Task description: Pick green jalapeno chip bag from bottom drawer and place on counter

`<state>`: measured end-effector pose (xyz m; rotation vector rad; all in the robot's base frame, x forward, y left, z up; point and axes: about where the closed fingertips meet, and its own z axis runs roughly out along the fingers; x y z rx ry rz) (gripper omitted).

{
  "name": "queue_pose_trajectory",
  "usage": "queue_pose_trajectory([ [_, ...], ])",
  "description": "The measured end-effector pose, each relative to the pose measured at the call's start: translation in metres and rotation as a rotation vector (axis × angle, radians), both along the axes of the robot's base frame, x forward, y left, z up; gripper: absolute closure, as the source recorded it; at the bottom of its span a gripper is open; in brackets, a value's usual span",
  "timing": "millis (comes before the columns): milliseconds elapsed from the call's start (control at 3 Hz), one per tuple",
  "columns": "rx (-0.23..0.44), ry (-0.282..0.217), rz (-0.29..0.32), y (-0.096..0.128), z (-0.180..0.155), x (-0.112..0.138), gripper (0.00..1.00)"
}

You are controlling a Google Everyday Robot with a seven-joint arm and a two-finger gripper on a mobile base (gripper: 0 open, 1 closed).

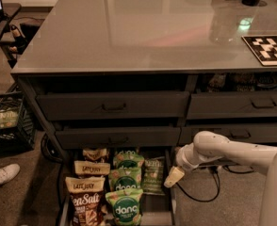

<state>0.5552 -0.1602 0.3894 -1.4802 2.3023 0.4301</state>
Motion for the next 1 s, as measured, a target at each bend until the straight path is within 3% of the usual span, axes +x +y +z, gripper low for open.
queue_pose_trajectory([
  [333,0.0,0.0,0.0,0.0,0.0,0.0,0.0],
  [667,0.044,0.004,0.006,0.004,-0.03,0.011,0.0],
  [1000,0.115,0.023,0.026,0.014,-0.087,0.028,0.0],
])
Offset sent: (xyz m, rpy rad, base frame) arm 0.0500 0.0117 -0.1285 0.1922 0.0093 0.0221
